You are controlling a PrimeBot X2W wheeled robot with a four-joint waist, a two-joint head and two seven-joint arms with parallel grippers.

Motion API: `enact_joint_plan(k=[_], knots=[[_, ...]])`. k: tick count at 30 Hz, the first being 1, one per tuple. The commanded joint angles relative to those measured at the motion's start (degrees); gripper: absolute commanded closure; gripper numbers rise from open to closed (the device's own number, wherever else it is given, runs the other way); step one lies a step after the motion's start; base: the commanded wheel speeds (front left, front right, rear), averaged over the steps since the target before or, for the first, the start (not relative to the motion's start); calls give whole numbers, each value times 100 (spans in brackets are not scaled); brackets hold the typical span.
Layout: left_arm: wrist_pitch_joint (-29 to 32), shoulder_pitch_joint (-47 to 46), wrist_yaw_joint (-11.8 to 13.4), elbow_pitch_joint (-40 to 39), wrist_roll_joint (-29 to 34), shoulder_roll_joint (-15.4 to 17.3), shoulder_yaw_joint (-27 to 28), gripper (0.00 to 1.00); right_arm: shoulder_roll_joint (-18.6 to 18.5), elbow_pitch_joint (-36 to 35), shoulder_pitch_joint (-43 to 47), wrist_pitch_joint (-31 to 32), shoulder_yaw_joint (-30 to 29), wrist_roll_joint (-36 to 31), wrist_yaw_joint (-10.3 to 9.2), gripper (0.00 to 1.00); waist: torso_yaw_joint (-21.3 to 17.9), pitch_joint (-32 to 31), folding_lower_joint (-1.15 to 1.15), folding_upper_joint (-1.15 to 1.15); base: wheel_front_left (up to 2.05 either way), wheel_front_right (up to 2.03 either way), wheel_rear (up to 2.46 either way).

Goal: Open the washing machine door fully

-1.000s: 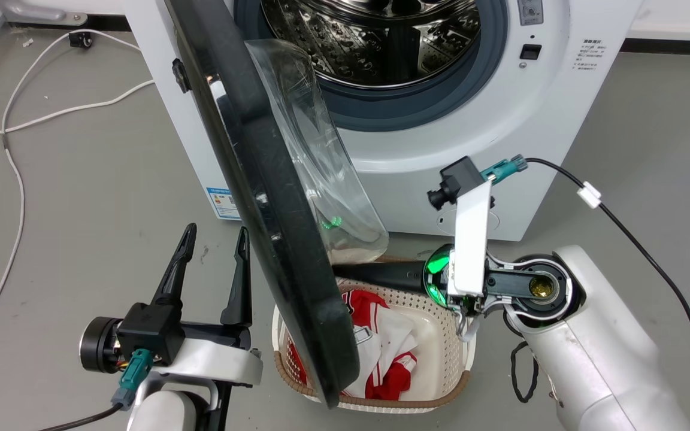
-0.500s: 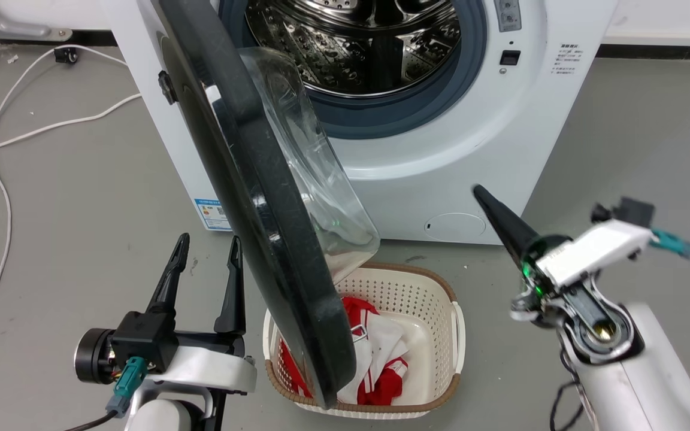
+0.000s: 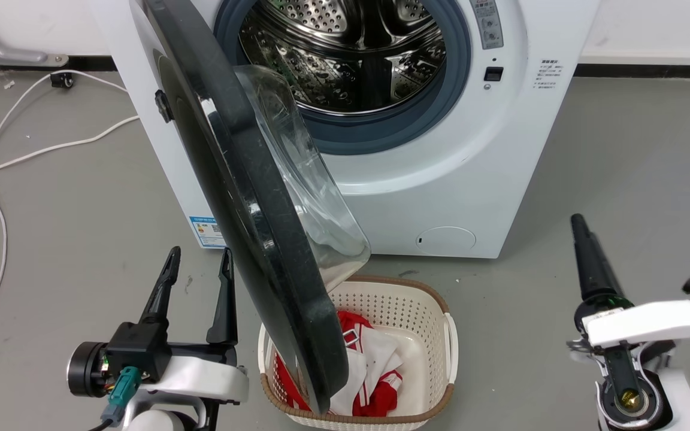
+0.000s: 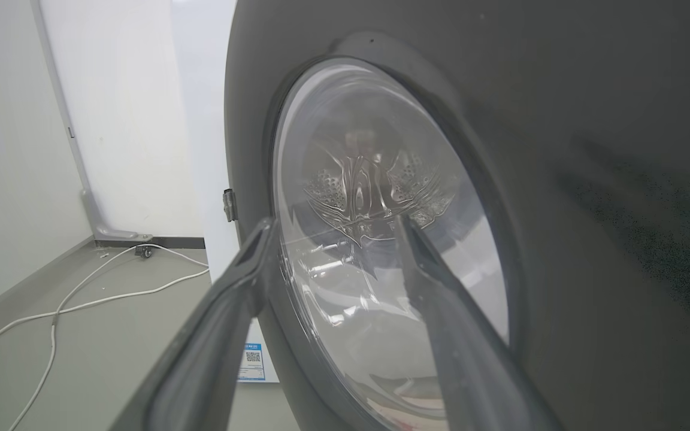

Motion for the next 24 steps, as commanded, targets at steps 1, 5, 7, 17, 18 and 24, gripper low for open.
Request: enact_joint_plan(k=[1,5,7,17,18,24], knots=[[-15,43,27,-24,44,-4,45,0,-57,-90,105,-186,-34,-366,0,0,-13,-23,0,0,0,0,0],[-15,87,-11,-29,93,-4,83,0,-132,-326,235,-650,-180,-1892,0,0,-25,-63,0,0,0,0,0],[-15,108,-24,-29,109,-4,103,0,-142,-517,293,-755,-305,-2830,-1,0,-32,-76,0,0,0,0,0],[-15,128,-52,-14,149,-3,153,0,148,-1807,772,-546,-407,-6378,-1,0,-47,-59,0,0,0,0,0],[-15,124,-54,-14,151,-3,153,0,166,-1867,851,-531,-403,-6527,-2,0,-45,-55,0,0,0,0,0],[-15,81,-79,-29,188,-4,188,0,223,-1783,1240,-459,-432,-6535,-2,0,-42,-25,0,0,0,0,0]])
